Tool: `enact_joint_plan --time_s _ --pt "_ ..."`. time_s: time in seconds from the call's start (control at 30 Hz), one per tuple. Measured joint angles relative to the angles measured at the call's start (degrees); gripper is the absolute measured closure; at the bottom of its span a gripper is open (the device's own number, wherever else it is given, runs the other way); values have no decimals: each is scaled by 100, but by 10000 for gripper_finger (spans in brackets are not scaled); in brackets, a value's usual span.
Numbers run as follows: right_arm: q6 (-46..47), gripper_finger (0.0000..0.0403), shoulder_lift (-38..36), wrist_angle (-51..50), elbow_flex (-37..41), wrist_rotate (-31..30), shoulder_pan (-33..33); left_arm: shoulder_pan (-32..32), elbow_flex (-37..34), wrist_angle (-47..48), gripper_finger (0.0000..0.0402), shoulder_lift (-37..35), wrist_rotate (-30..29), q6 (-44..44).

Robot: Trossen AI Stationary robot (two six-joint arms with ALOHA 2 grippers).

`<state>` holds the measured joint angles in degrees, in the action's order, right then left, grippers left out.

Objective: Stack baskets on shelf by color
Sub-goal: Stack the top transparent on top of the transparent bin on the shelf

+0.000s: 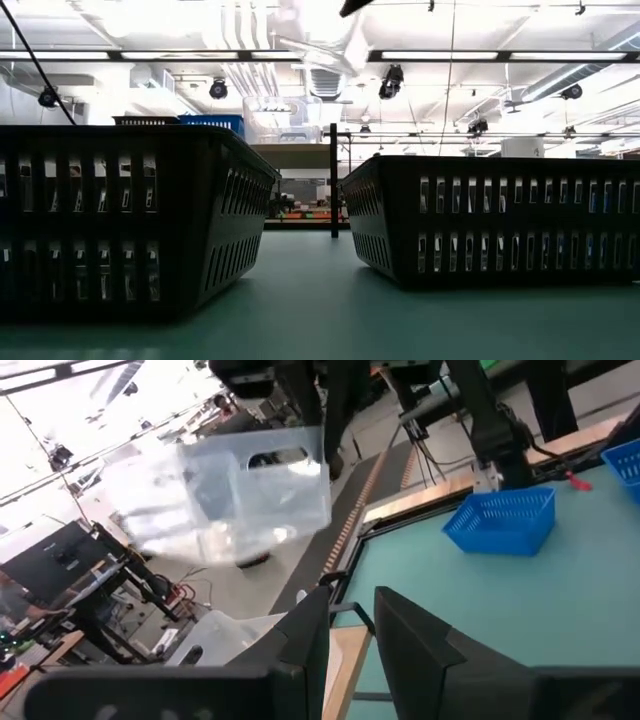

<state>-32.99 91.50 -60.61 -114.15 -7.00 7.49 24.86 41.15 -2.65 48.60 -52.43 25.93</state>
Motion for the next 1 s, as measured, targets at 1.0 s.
enact_joint_plan --time_s 1.0 --pt "-1283 392 1701 -498 -1626 1345 1008 39 -20 8 334 -37 14 15"
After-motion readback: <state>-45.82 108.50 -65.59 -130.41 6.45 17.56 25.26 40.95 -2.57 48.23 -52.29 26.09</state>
